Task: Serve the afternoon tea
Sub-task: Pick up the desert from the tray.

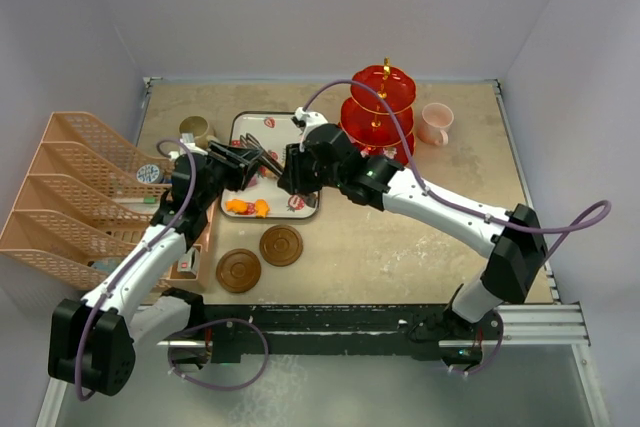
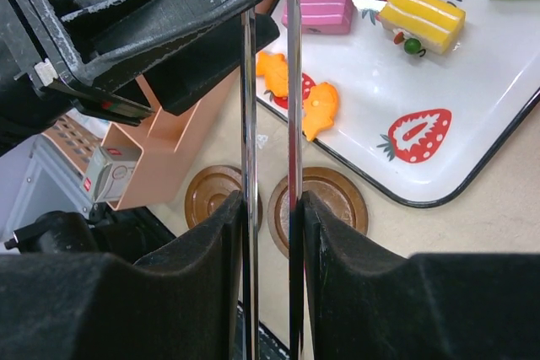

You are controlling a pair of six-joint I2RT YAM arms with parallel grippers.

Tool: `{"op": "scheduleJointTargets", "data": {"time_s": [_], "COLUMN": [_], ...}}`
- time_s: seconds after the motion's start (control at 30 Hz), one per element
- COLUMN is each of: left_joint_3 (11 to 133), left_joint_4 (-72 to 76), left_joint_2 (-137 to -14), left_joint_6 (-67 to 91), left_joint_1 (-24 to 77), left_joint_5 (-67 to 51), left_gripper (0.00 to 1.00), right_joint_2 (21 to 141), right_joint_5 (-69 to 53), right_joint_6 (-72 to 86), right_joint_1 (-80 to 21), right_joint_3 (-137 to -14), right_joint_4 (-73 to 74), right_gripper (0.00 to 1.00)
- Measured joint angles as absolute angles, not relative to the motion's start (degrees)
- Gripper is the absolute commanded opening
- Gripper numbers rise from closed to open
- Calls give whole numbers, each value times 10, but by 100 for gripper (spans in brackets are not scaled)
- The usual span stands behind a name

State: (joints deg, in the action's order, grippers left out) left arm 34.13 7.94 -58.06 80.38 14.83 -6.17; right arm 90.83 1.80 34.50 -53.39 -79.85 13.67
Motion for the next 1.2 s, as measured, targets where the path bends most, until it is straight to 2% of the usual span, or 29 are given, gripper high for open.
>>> {"op": "scheduleJointTargets", "data": {"time_s": [0.4,0.97,1.2], "left_joint_3": [336,312,309], "left_joint_4": [92,79,67], "left_joint_2": [-584,-543,-534], "left_joint_6": [830,842,844], "left_joint_1": [148,148,148], "left_joint_5": [-65,-42,-39], "left_gripper": [15,9,8], "right_joint_2": [937,993,1037], "right_joint_5": [6,27,60], "right_joint_6": [341,334,330], "right_joint_1": [-541,-567,-586], "right_joint_3": [-813,-889,-938], "right_joint_4": [146,221,262], "right_gripper": [37,50,51]}}
